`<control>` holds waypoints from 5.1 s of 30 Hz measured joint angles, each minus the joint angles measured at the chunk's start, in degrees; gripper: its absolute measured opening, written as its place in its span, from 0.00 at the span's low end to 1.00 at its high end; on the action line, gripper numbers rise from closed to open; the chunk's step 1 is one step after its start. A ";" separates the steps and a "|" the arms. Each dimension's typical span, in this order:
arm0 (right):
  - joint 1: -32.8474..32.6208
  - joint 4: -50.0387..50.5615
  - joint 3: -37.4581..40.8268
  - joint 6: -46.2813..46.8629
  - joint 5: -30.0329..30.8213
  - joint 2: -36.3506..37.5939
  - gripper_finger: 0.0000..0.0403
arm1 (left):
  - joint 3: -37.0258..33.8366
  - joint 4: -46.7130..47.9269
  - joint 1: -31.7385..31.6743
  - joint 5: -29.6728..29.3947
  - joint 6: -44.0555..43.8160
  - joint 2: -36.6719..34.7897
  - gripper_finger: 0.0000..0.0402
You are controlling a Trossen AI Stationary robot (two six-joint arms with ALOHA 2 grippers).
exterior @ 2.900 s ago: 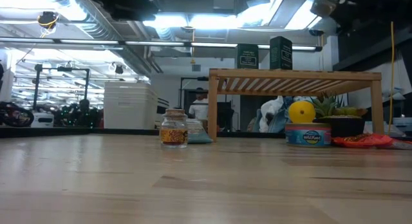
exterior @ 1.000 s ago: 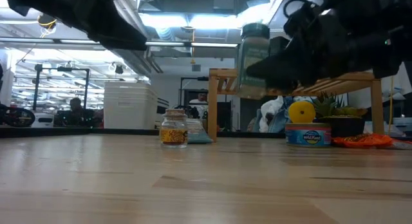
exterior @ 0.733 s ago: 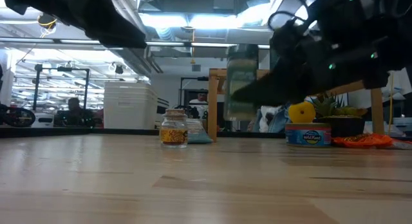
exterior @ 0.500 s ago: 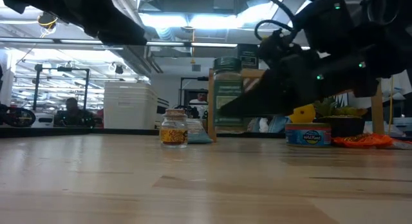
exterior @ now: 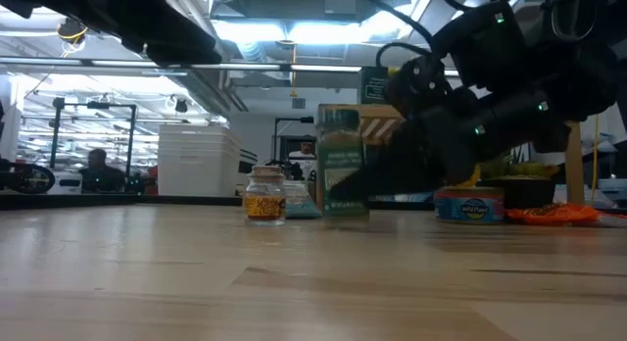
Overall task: Shelf spices
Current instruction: Remove the green seasoning bottle from the shelf
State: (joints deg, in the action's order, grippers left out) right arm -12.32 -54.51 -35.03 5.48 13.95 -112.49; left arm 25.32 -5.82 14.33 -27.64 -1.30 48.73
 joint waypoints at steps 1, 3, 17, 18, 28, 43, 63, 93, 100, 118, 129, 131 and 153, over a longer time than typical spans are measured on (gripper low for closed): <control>0.00 0.49 0.00 0.00 0.57 0.00 0.56 | 0.00 0.00 0.04 0.00 -0.05 0.00 0.65; -0.02 0.92 0.00 0.21 2.01 0.00 0.57 | 0.00 0.00 0.01 -0.02 -0.13 0.00 0.65; 0.00 1.09 0.00 0.49 3.46 0.00 0.57 | 0.00 -0.01 -0.01 -0.01 -0.20 0.00 0.65; 0.00 1.08 0.00 0.49 3.46 0.00 0.57 | 0.00 0.00 -0.01 -0.02 -0.20 0.00 0.65; -0.02 10.64 -5.78 0.55 4.33 0.00 0.57 | 0.00 -0.02 -0.01 -0.02 0.14 0.00 0.65; 0.85 27.95 -16.04 -1.30 8.45 0.00 0.57 | 0.02 -0.42 -0.01 -0.02 0.11 0.00 0.65; 0.72 28.56 -15.98 -1.30 7.97 0.04 0.57 | 0.02 1.55 -0.01 -0.02 -4.41 0.02 0.65; 0.72 27.77 -15.87 -0.77 11.08 0.02 0.57 | 0.07 13.33 -0.01 0.00 -4.31 0.02 0.65; 0.73 27.25 -15.87 0.98 8.10 0.00 0.57 | 0.07 13.22 -0.01 -0.02 -4.31 0.02 0.65; 3.48 27.22 -15.87 5.21 -2.21 0.00 0.59 | 0.07 13.20 -0.01 -0.02 -4.31 0.02 0.65; 3.48 27.40 -15.88 4.57 -4.66 0.00 0.96 | 0.07 13.20 -0.01 -0.02 -4.31 0.02 0.65; 3.48 27.41 -15.89 4.57 -6.46 0.00 0.98 | 0.07 13.20 -0.01 -0.02 -4.31 0.02 0.65; 4.04 36.94 -15.96 -1.45 -2.90 11.85 0.85 | 0.04 13.29 -0.02 -0.01 -4.31 0.02 0.65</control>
State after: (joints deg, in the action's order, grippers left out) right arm -8.27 -17.57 -50.98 4.03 11.05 -100.64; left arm 25.36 7.46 14.31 -27.65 -5.61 48.75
